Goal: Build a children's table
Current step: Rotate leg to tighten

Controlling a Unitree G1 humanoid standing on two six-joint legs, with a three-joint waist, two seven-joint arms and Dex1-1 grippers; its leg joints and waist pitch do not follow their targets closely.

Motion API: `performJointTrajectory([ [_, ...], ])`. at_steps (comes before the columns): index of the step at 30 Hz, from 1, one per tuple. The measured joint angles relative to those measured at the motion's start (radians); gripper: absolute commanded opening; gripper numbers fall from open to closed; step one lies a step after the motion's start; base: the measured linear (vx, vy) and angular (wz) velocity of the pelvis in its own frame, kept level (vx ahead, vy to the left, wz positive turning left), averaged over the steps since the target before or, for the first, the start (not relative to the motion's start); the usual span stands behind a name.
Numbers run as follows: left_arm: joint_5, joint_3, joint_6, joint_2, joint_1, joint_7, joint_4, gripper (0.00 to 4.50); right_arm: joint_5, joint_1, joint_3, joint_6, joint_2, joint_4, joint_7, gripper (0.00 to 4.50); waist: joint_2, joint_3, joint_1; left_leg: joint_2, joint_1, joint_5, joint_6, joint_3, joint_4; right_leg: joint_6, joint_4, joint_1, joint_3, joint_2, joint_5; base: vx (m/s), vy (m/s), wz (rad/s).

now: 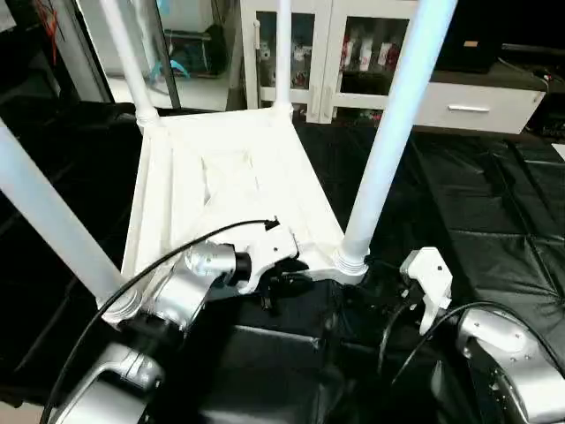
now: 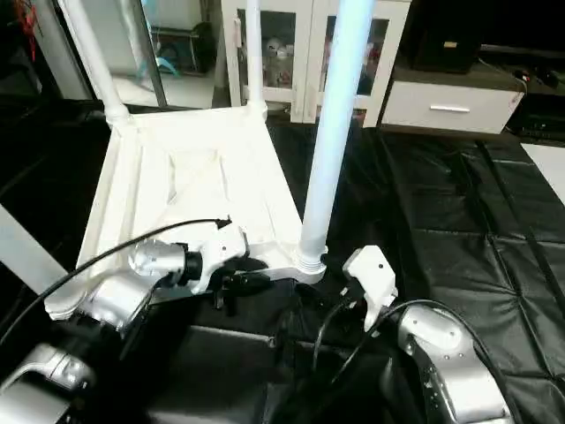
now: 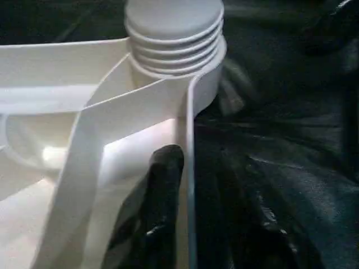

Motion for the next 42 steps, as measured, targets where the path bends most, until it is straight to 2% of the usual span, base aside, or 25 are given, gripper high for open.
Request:
performJointTrajectory([
  [2, 0.008, -0.005, -0.008, 0.001, -0.022, 0.000, 0.022, 1.66, 0.001, 0.000, -0.001, -0.001, -0.005, -0.002, 0.002, 3.14, 0.000, 0.000, -0.001, 0.000, -0.001, 0.000, 0.000, 0.000, 0.000, 0.000, 0.000, -0.001, 0.000, 0.000, 0.000, 0.000, 0.000, 0.00],
  [4, 0.020, -0.014, -0.010, 0.004, -0.040, -0.001, 0.045, 1.66, 0.002, 0.004, -0.002, -0.002, -0.006, -0.004, 0.005, 3.14, 0.001, -0.001, -0.002, 0.000, -0.005, 0.000, 0.000, 0.000, 0.000, 0.000, 0.000, -0.001, 0.000, 0.000, 0.000, 0.000, 0.000, 0.00],
  [7, 0.043, -0.036, 0.001, 0.003, -0.061, 0.002, 0.062, 1.66, 0.004, 0.012, -0.003, -0.002, -0.006, -0.005, 0.007, 3.14, 0.006, -0.004, -0.001, 0.000, -0.006, 0.000, 0.000, 0.000, 0.001, 0.000, -0.001, 0.000, -0.001, 0.000, 0.000, 0.000, 0.000, 0.00],
  [14, 0.056, -0.036, 0.020, -0.006, -0.087, 0.050, 0.111, 1.66, 0.005, 0.036, -0.003, -0.001, -0.009, -0.011, 0.006, 3.14, 0.006, -0.003, -0.005, 0.001, -0.004, 0.000, 0.000, -0.001, 0.001, 0.003, 0.000, 0.000, -0.001, 0.000, -0.002, 0.000, 0.000, 0.00],
  [17, 0.058, -0.035, 0.032, -0.007, -0.093, 0.065, 0.120, 1.30, 0.009, 0.038, -0.004, 0.000, -0.016, -0.025, 0.008, 3.14, 0.005, -0.003, -0.009, 0.001, -0.004, 0.000, 0.000, -0.001, 0.001, 0.004, 0.000, 0.000, -0.001, 0.000, -0.002, 0.000, 0.000, 0.00],
  [19, 0.062, -0.035, 0.039, -0.007, -0.093, 0.065, 0.120, 1.28, 0.013, 0.038, -0.008, 0.000, -0.018, -0.027, 0.009, 3.14, 0.005, -0.002, -0.011, 0.001, -0.004, 0.000, 0.000, -0.001, 0.001, 0.004, -0.001, 0.000, -0.001, 0.000, -0.002, 0.000, 0.000, 0.00],
  [22, 0.063, -0.036, 0.048, -0.006, -0.093, 0.061, 0.115, 0.86, 0.013, 0.038, -0.008, 0.001, -0.018, -0.027, 0.010, 3.14, 0.004, -0.002, -0.011, 0.001, -0.004, 0.000, 0.000, -0.001, 0.001, 0.004, -0.001, 0.000, -0.001, 0.000, -0.002, 0.000, 0.000, 0.00],
  [24, 0.063, -0.041, 0.056, -0.003, -0.091, 0.042, 0.105, 0.83, 0.013, 0.037, -0.008, 0.001, -0.022, -0.027, 0.012, 3.14, 0.004, -0.002, -0.011, 0.001, -0.004, 0.000, 0.000, -0.001, 0.001, 0.004, -0.001, 0.000, -0.001, 0.000, -0.002, 0.000, 0.000, 0.00],
  [27, 0.065, -0.059, 0.056, 0.007, -0.087, 0.033, 0.087, 0.44, 0.013, 0.035, -0.011, 0.003, -0.029, -0.026, 0.016, 3.14, 0.003, -0.003, -0.011, 0.001, -0.004, 0.000, 0.000, -0.001, 0.001, 0.004, -0.001, 0.000, -0.001, 0.000, -0.002, 0.000, 0.000, 0.00],
  [29, 0.072, -0.070, 0.056, 0.014, -0.085, 0.021, 0.077, 0.44, 0.014, 0.032, -0.012, 0.004, -0.032, -0.026, 0.017, 3.14, 0.003, -0.003, -0.012, 0.001, -0.004, 0.000, 0.000, -0.001, 0.001, 0.004, -0.001, 0.000, -0.001, 0.000, -0.002, 0.000, 0.000, 0.00],
  [34, 0.083, -0.082, 0.064, 0.024, -0.066, 0.006, 0.041, 0.04, 0.017, 0.001, -0.029, 0.004, -0.036, -0.022, 0.019, 3.14, 0.002, -0.004, -0.015, 0.001, -0.004, 0.000, 0.000, -0.001, 0.000, 0.003, -0.001, 0.000, -0.001, 0.000, -0.001, 0.000, 0.000, 0.00],
  [42, 0.060, -0.071, 0.091, 0.033, -0.051, -0.018, 0.003, 0.01, 0.090, -0.045, -0.113, 0.028, -0.047, 0.000, 0.021, 3.14, -0.004, -0.004, -0.013, 0.001, -0.004, 0.000, 0.000, -0.001, 0.000, 0.002, -0.001, 0.000, -0.001, 0.000, -0.001, 0.000, 0.000, 0.00],
])
